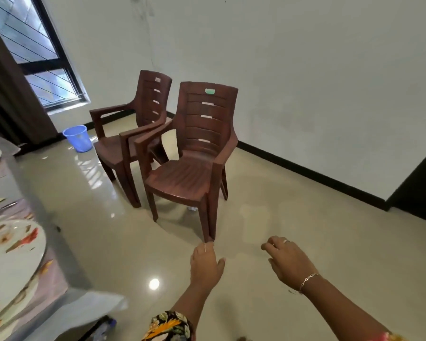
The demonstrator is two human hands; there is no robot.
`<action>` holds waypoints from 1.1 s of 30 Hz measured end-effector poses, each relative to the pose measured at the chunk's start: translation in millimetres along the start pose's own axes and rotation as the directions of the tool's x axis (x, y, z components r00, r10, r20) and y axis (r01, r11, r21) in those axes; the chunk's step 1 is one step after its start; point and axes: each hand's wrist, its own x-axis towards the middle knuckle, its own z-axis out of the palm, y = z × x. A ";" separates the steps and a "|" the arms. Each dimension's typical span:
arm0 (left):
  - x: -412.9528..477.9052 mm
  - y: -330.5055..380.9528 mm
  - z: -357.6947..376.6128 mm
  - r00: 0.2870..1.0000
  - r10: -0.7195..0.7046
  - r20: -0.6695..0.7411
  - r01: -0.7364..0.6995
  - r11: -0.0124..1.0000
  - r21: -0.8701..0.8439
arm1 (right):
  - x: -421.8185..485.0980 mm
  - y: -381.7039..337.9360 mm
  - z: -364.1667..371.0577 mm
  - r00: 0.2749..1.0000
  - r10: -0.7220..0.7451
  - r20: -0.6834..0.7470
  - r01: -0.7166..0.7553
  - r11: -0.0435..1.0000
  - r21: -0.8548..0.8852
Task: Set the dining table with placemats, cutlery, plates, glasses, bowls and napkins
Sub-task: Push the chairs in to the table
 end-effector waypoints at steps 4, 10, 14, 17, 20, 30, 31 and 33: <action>108.7 54.7 -20.2 0.999 -0.021 -0.047 0.020 1.000 -0.014 | 70.1 90.3 12.6 1.000 0.026 -0.006 -0.026 0.999 0.039; 235.0 132.6 -20.7 0.998 -0.016 -0.057 0.015 1.000 -0.016 | 143.0 210.9 45.0 0.997 0.078 0.016 -0.079 0.993 0.091; 322.3 186.3 -7.8 0.995 -0.021 -0.101 0.018 0.999 -0.036 | 197.7 301.4 67.7 0.995 0.097 0.019 -0.098 0.990 0.103; 385.4 236.9 -2.1 0.990 -0.081 -0.118 0.065 0.990 -0.129 | 242.2 376.8 71.4 0.997 0.066 0.038 -0.069 0.994 0.079; 449.0 287.8 -0.3 0.985 -0.117 -0.124 0.094 0.980 -0.177 | 287.8 456.7 69.9 0.994 0.081 0.069 -0.088 0.991 0.101; 627.7 362.4 -30.9 0.899 -0.263 -0.349 0.138 0.928 -0.345 | 454.2 610.1 125.6 0.989 -0.055 0.136 0.028 0.981 0.190; 646.1 364.0 -35.2 0.885 -0.277 -0.374 0.137 0.923 -0.359 | 474.0 619.4 134.9 0.990 -0.073 0.119 0.047 0.977 0.207; 686.6 365.0 -45.6 0.854 -0.307 -0.420 0.138 0.913 -0.385 | 517.3 637.4 153.4 0.986 -0.142 0.090 0.119 0.968 0.223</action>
